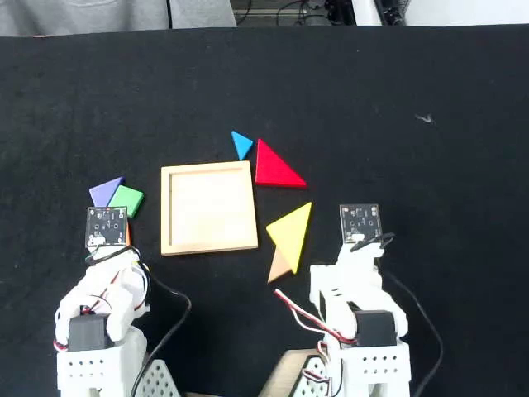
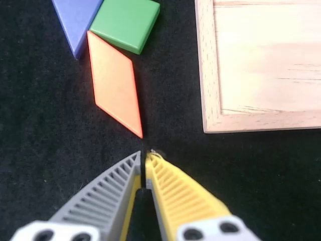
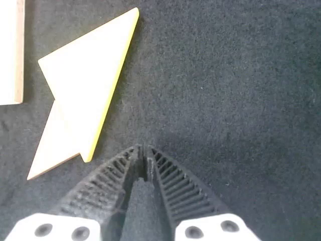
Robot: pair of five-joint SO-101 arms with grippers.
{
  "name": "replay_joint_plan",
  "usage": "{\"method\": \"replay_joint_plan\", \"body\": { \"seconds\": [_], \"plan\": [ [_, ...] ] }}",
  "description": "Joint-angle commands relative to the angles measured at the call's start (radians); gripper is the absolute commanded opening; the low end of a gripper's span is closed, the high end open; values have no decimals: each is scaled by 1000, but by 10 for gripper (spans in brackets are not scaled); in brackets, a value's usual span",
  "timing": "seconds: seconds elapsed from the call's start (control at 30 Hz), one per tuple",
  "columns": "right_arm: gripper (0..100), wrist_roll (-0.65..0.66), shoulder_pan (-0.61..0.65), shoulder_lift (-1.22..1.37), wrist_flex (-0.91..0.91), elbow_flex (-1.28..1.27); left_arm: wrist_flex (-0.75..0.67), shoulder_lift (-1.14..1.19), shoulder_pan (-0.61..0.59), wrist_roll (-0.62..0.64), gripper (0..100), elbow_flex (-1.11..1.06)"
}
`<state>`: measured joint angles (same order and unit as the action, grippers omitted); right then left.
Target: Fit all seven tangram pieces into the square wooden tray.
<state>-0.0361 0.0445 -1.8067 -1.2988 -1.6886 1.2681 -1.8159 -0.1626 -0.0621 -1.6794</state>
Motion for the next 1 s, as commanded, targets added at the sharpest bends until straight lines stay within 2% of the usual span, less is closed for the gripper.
{"method": "replay_joint_plan", "body": {
  "seconds": [0.0, 0.37, 0.53, 0.67, 0.73, 0.87, 0.97],
  "plan": [
    [12, -9, 2, -88, -6, 4, 5, -5, 8, 5, 30, -21],
    [12, -9, 3, -88, -6, 4, -12, -8, 10, -2, 30, -21],
    [12, -8, 25, -88, 20, 4, -178, -8, -1, 5, 30, 4],
    [12, -14, 18, -88, 207, 4, -295, -8, 15, -55, 30, 84],
    [12, -9, 18, -88, 310, 4, -244, -8, 61, -127, 30, 154],
    [12, -8, 17, -88, 440, 4, -48, -6, 180, -152, 30, 286],
    [12, 9, 17, -88, 520, 4, -38, -6, 219, -285, 30, 329]
  ]
}}
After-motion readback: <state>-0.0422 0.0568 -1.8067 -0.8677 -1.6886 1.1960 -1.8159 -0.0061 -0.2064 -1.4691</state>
